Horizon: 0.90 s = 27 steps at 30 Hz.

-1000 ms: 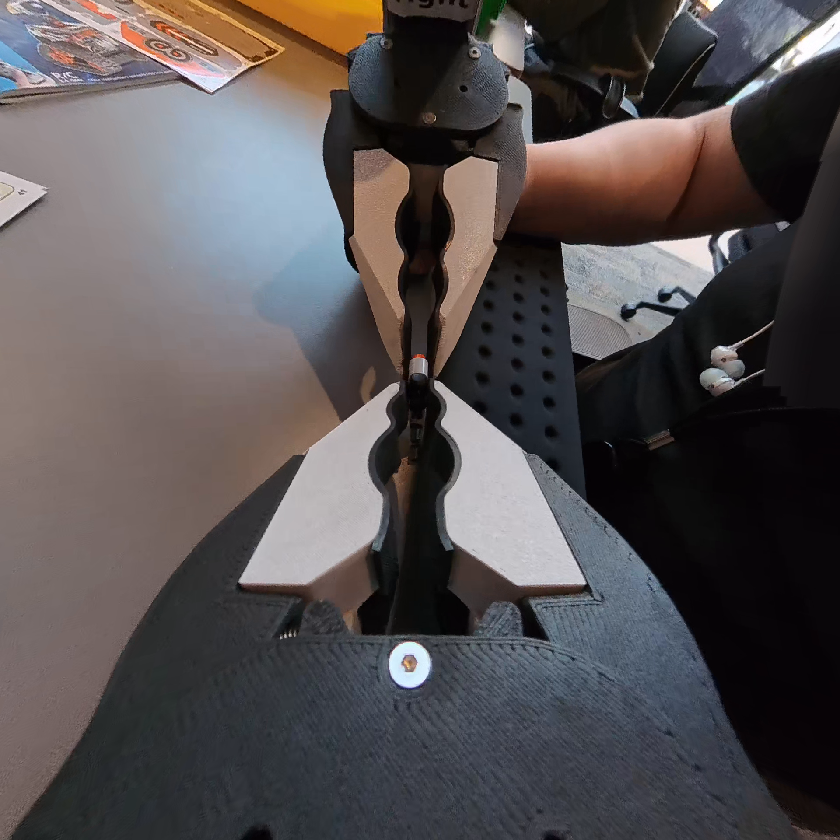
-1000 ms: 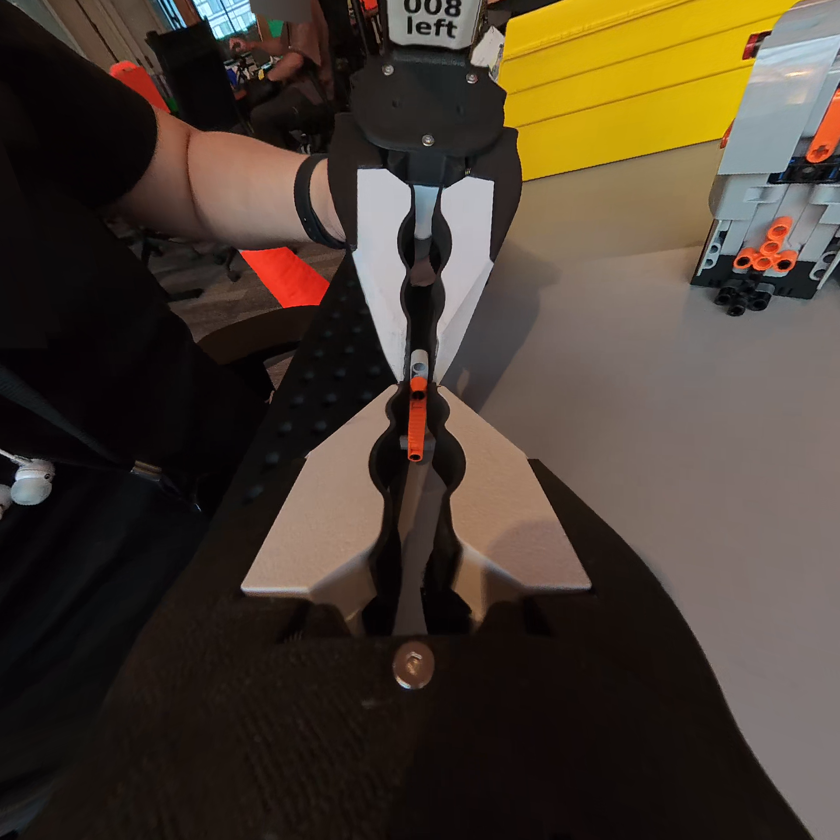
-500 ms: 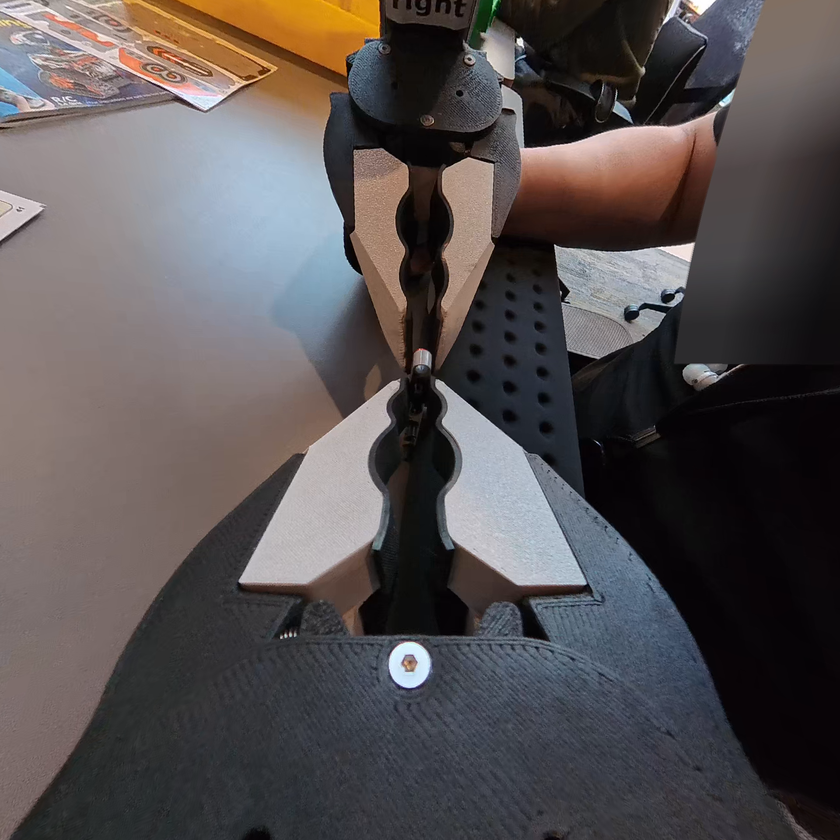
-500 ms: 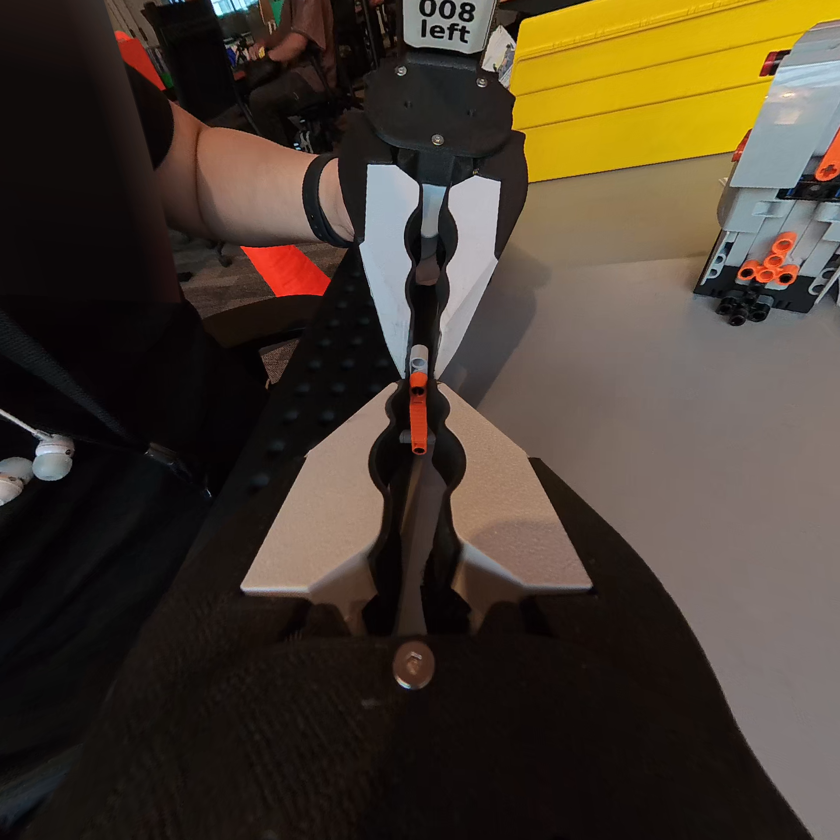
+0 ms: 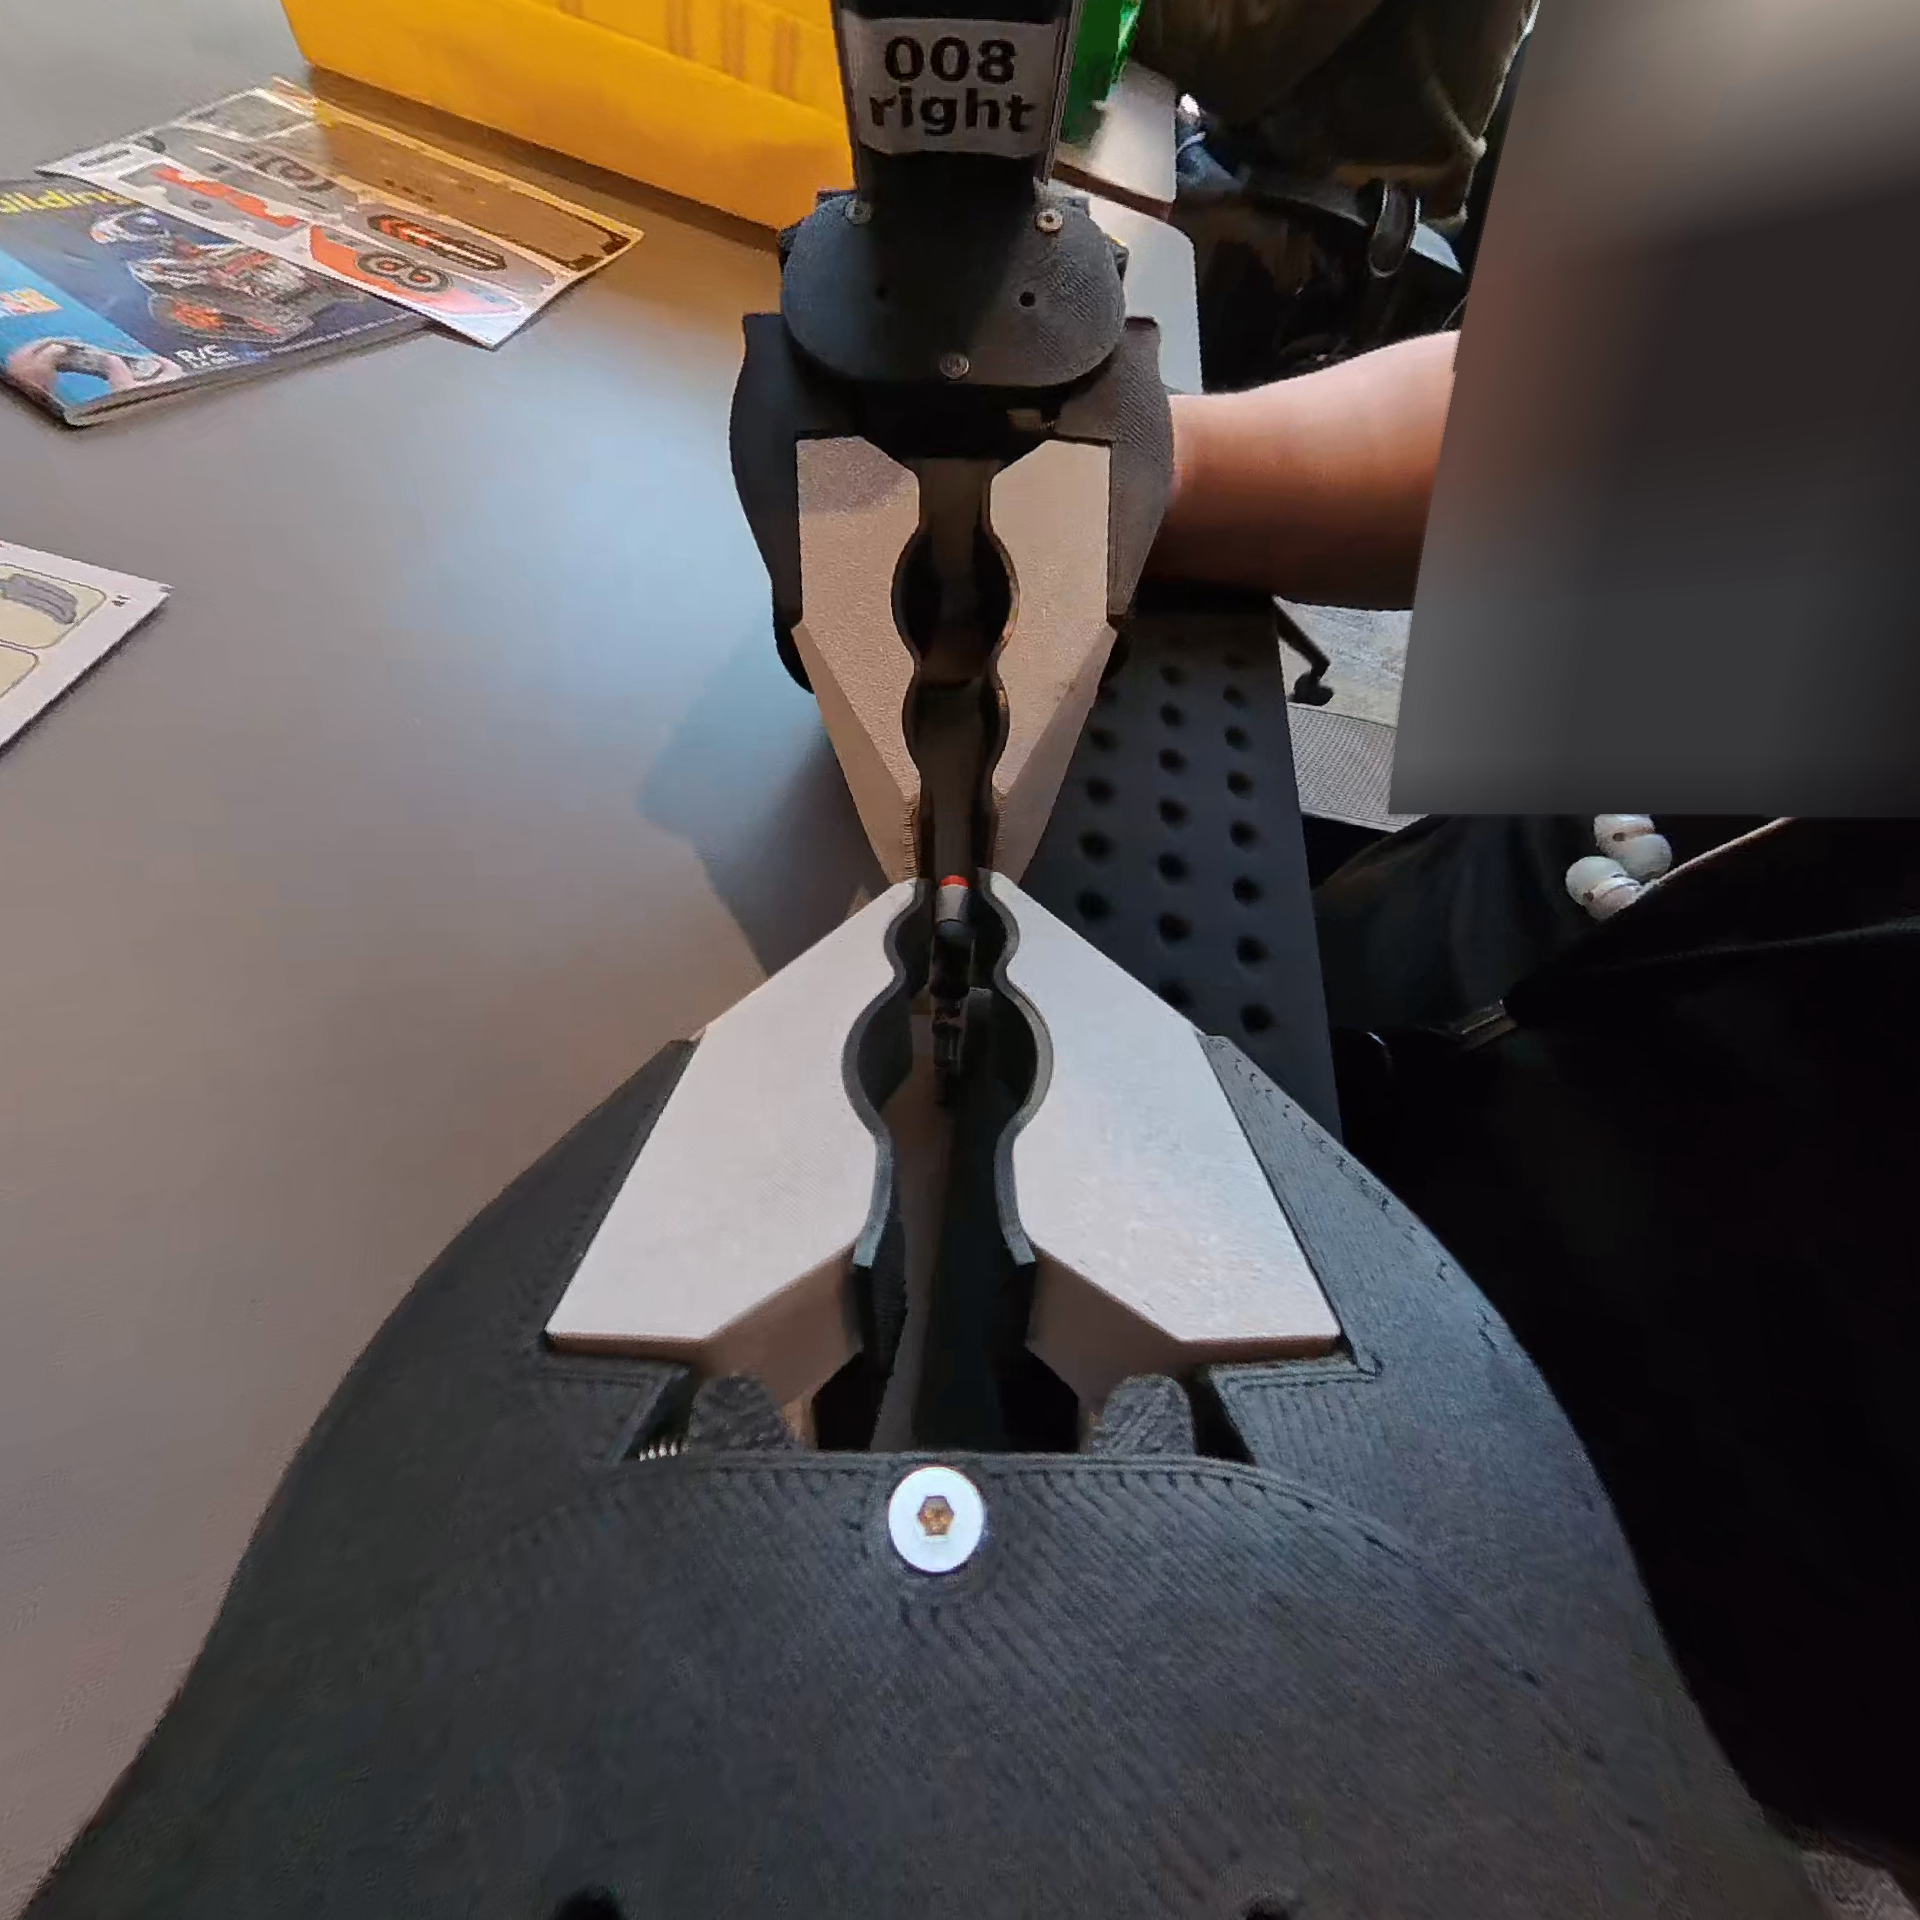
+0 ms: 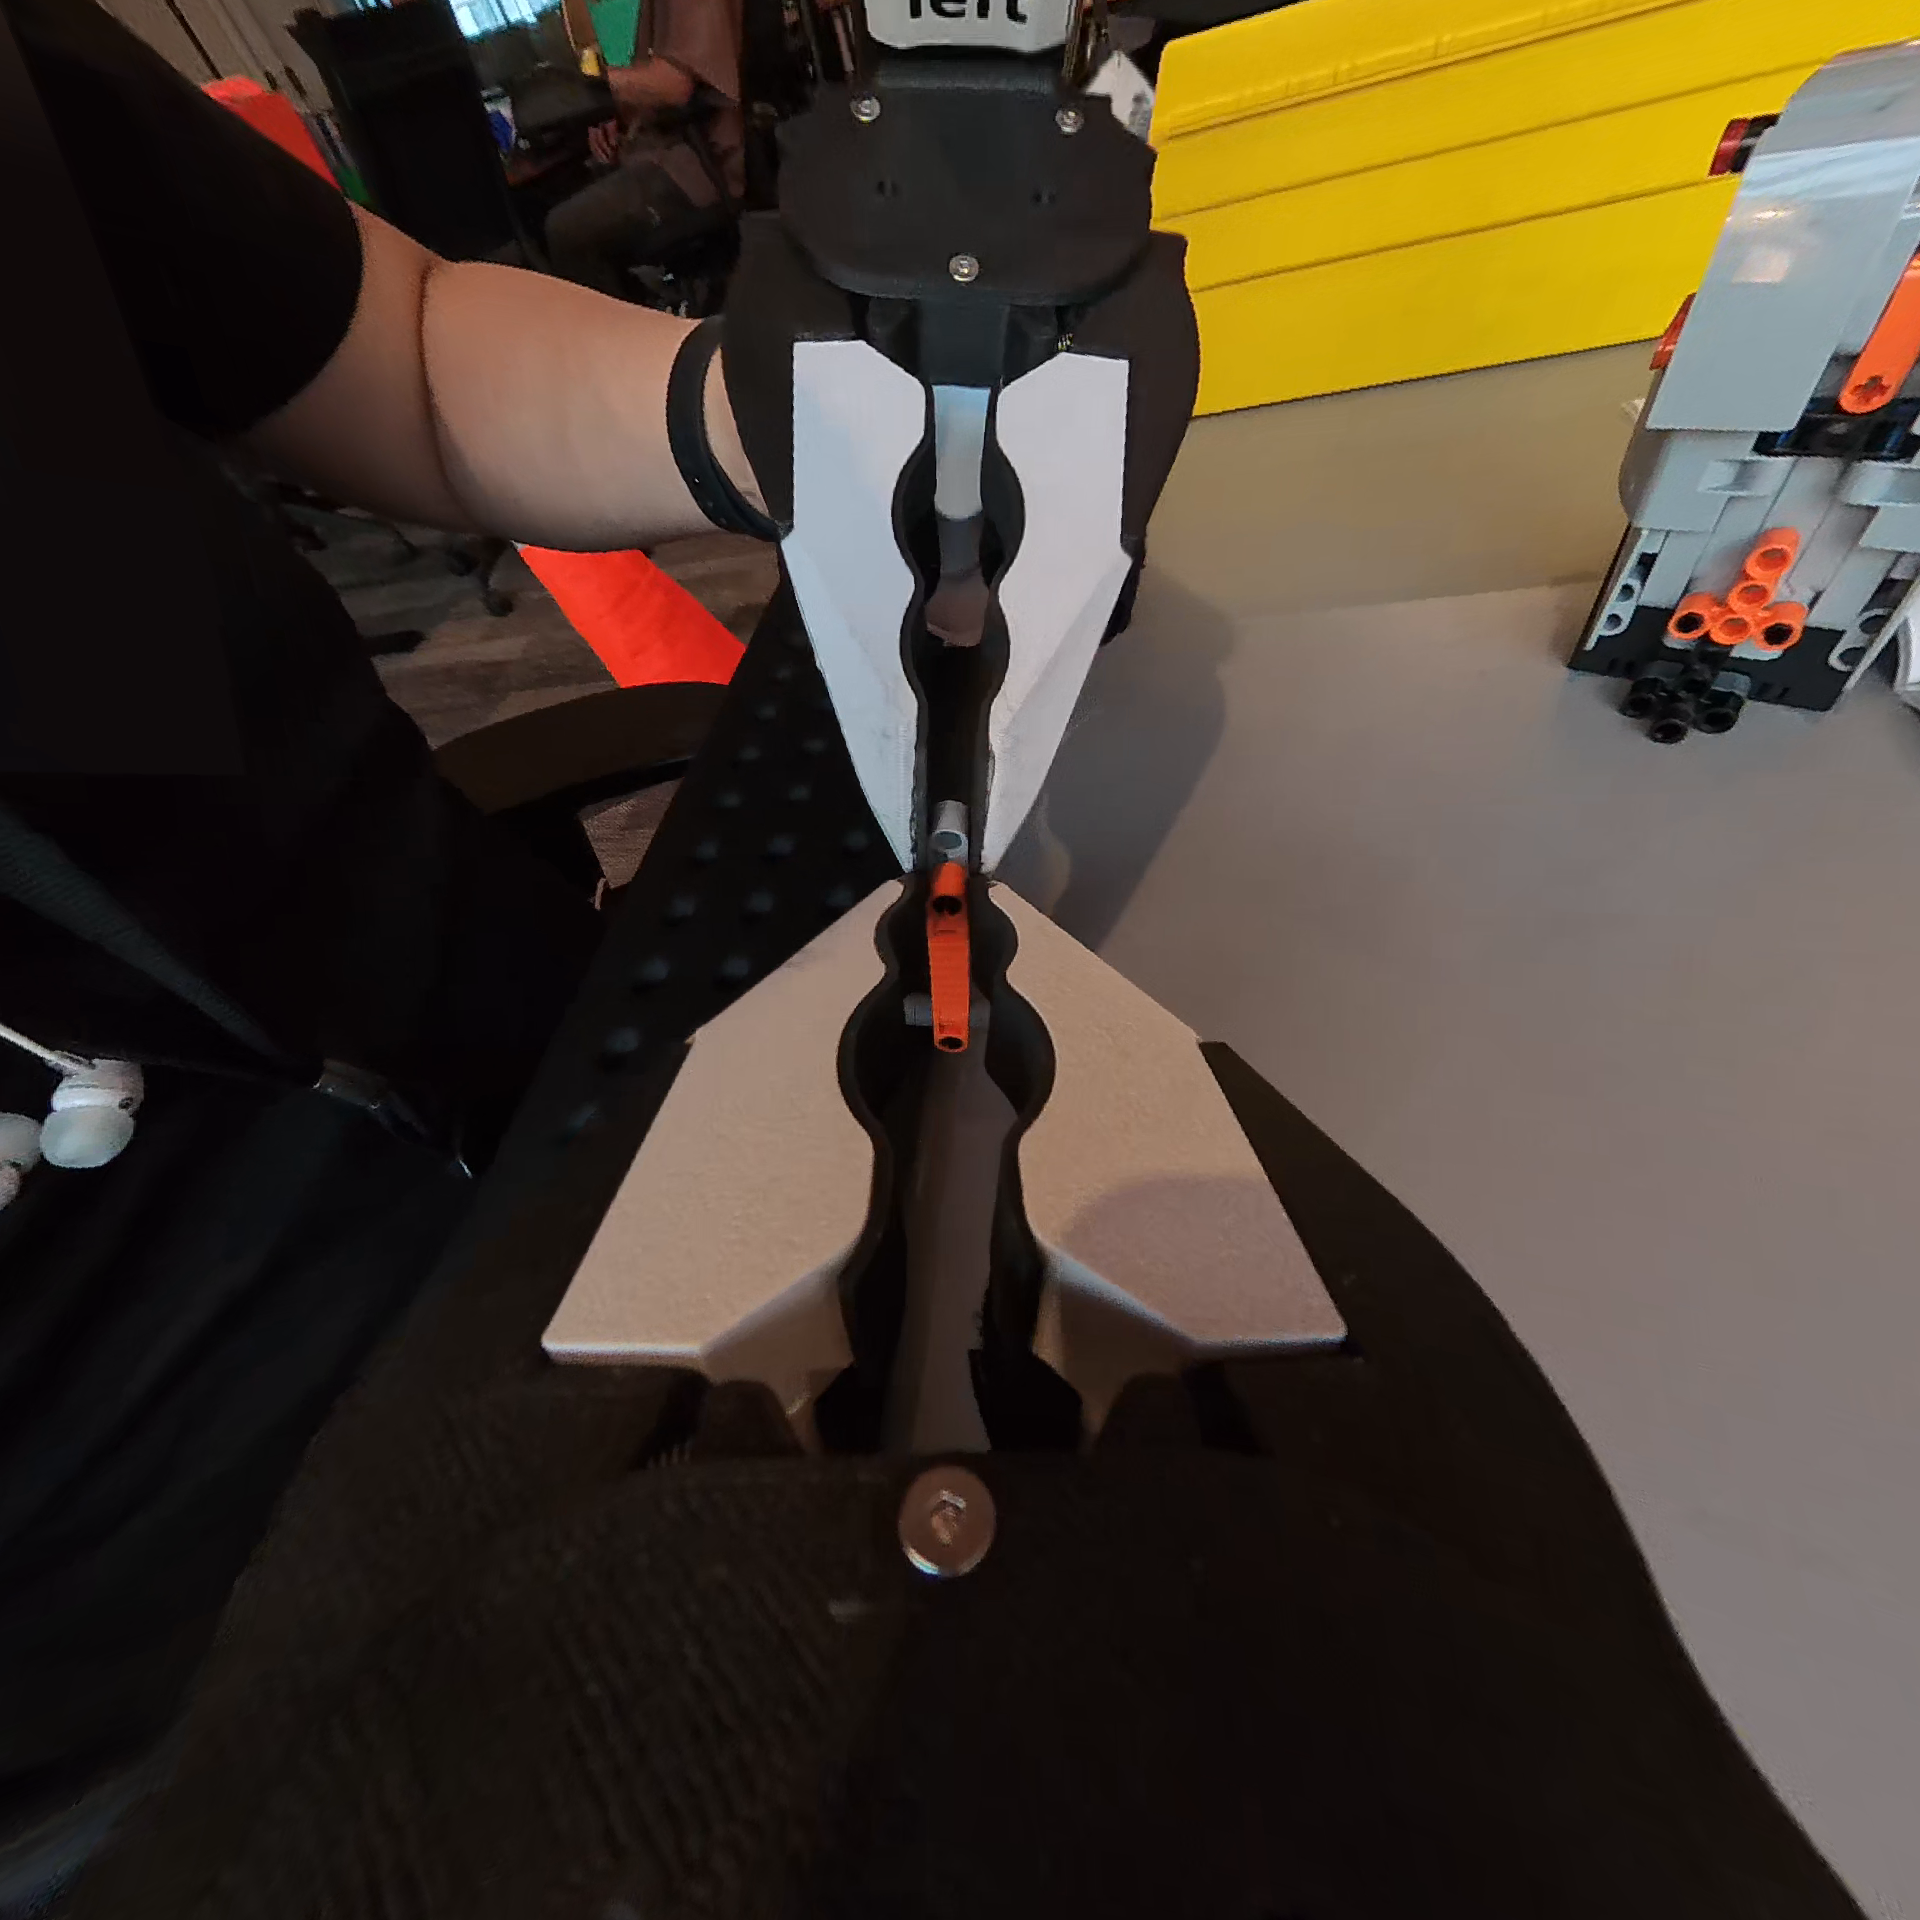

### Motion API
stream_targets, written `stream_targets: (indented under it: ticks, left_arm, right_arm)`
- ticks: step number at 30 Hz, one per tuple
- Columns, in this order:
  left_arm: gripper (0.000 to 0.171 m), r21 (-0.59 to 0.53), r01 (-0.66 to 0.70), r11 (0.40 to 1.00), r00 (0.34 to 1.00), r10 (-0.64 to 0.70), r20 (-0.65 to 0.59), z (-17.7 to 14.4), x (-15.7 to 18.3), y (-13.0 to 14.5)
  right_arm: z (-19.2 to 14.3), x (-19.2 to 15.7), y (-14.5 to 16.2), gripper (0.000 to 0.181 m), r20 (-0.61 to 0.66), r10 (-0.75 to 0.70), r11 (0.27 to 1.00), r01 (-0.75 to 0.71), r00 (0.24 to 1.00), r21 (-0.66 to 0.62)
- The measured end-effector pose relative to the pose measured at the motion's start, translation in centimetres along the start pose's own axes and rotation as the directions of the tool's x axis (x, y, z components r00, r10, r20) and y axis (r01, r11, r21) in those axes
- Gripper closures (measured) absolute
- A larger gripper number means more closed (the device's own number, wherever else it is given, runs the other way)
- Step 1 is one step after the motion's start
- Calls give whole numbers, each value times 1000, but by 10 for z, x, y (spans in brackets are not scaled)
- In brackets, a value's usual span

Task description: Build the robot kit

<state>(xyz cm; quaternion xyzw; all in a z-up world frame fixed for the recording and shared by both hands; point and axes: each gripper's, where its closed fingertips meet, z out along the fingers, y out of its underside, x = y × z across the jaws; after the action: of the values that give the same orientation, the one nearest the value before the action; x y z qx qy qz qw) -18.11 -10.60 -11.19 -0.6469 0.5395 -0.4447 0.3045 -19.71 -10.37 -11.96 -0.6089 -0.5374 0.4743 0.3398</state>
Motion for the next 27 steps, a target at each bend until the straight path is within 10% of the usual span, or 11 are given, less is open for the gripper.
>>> stream_targets:
  ticks: [27]
  left_arm:
    - [166,42,-30,999,999,30,12,-9,4,-1]
  right_arm:
    - [3,-5,-9,175,-12,-90,994,91,996,52]
